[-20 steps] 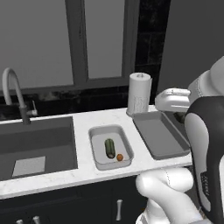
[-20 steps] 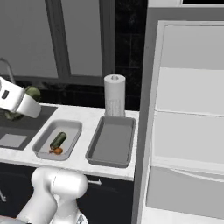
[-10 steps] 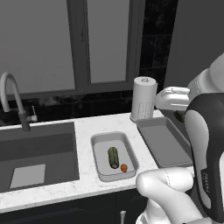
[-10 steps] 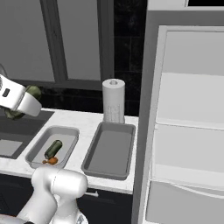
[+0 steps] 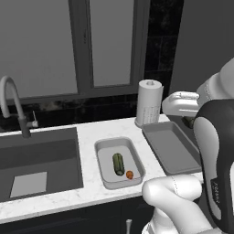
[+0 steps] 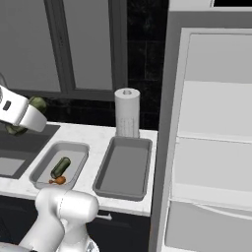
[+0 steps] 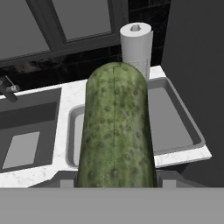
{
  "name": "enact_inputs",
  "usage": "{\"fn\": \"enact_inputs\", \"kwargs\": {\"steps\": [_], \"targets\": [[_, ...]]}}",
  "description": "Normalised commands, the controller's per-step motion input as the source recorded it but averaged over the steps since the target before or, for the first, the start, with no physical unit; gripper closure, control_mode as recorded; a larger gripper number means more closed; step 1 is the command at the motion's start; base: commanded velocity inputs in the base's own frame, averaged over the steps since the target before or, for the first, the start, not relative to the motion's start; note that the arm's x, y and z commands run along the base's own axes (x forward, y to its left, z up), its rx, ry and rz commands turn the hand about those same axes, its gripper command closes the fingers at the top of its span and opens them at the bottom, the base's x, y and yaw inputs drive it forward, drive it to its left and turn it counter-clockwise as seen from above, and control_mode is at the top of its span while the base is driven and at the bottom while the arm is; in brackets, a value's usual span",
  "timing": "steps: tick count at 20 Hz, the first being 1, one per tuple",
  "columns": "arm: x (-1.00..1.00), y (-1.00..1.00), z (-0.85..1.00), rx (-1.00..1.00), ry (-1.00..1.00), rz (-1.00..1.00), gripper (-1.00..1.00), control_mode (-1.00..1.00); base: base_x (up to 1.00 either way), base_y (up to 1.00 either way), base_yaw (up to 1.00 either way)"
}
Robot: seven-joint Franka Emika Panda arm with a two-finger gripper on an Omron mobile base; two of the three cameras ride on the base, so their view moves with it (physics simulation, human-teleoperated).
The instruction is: Place one cucumber and one chicken drumstick in each tupperware on the nearby counter, to pack two identical lunches.
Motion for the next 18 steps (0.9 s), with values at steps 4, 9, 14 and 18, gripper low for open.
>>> {"fn": "enact_inputs", "kwargs": {"steps": [4, 9, 14, 18], "targets": [[0.0, 0.0, 0.0, 0.0, 0.0, 0.0, 1.0, 1.0, 0.27, 0.95, -0.07], [0.0, 0.0, 0.0, 0.0, 0.0, 0.0, 1.0, 1.0, 0.49, 0.45, -0.03], [0.0, 0.0, 0.0, 0.0, 0.0, 0.0, 1.0, 1.0, 0.57, 0.0, 0.0], [0.05, -0.03, -0.4, -0.02, 0.18, 0.0, 1.0, -1.0, 0.0, 0.0, 0.0]]}}
